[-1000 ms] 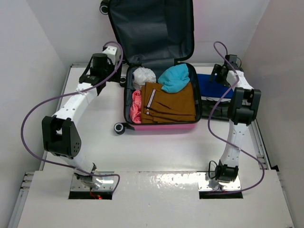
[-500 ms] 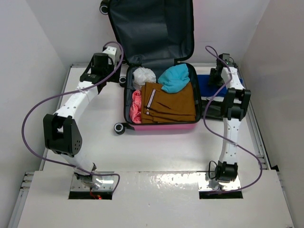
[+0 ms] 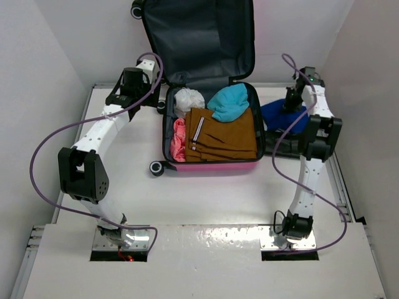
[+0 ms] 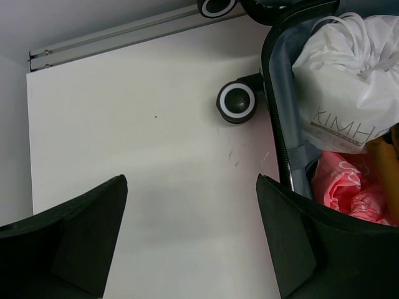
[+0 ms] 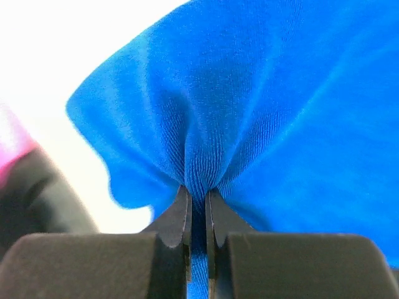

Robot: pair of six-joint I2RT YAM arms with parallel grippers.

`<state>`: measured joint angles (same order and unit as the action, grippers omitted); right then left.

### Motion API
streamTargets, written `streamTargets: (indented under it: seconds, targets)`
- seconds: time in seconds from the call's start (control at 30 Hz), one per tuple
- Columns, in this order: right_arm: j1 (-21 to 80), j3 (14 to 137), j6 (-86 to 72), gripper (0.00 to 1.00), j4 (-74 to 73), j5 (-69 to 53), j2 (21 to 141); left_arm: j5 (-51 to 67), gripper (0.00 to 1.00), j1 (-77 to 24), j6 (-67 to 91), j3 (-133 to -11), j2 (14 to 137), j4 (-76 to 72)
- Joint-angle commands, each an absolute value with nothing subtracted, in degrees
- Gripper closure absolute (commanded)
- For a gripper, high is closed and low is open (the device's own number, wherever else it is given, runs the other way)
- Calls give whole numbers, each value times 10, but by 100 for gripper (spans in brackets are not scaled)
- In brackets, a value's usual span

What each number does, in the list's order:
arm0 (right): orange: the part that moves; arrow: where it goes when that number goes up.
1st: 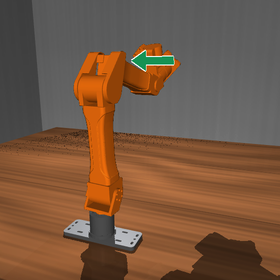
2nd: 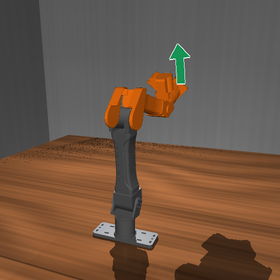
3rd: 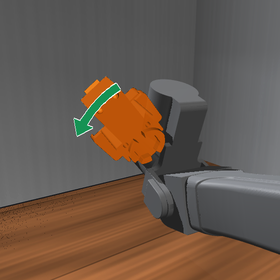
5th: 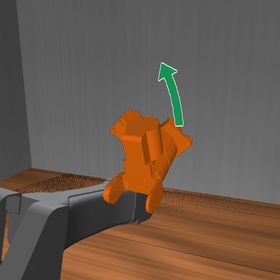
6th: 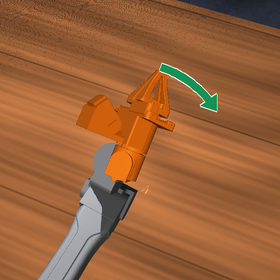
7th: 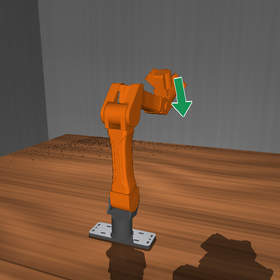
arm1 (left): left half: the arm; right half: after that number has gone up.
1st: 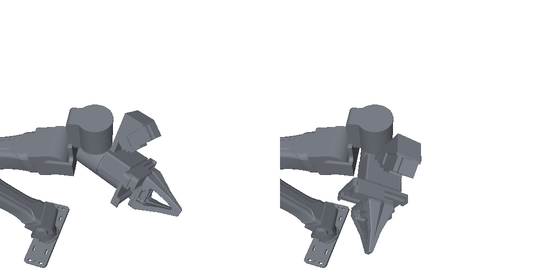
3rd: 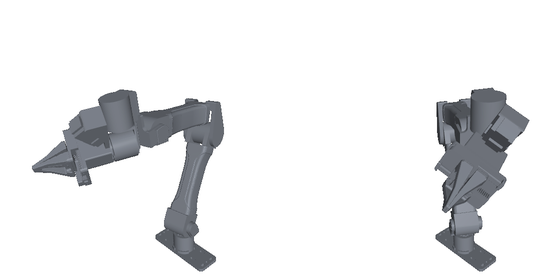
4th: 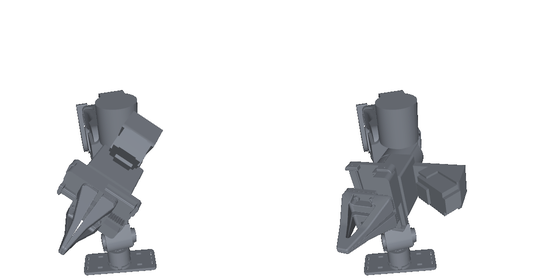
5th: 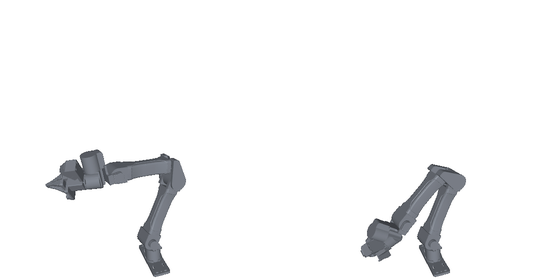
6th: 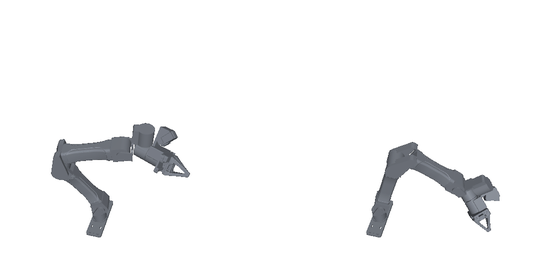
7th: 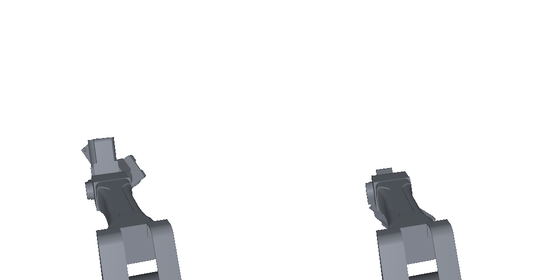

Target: Pack the luggage

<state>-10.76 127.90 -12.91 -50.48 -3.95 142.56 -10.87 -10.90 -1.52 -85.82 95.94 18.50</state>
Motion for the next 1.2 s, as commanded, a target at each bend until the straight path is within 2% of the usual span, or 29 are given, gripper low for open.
streamTargets:
  seconds: [0.0, 0.03, 0.27, 0.3, 0.53, 0.73, 0.97, 1.17]
  targets:
    - [-106, 1206, -198, 100, -377, -153, 1232, -94, 11, -107, -10, -870, 951, 182]
    - [-101, 1181, -211, 100, -312, -184, 1193, -88, 11, -107, -4, -870, 951, 182]
    - [-4, 1197, -280, 100, -216, -276, 1143, -76, 11, -107, 3, -870, 951, 171]
    - [39, 1197, -300, 100, -194, -285, 1144, -76, 11, -107, 3, -870, 951, 171]
    - [132, 1254, -387, 100, -106, -309, 1232, -88, 11, -102, 3, -848, 933, 165]
    - [163, 1226, -383, 100, -127, -212, 1310, -99, 11, -91, 8, -814, 902, 160]
    - [137, 1120, -298, 100, -218, -92, 1293, -99, 11, -73, 8, -778, 873, 160]
    - [142, 1107, -211, 100, -293, -45, 1301, -94, 11, -68, 8, -785, 887, 160]
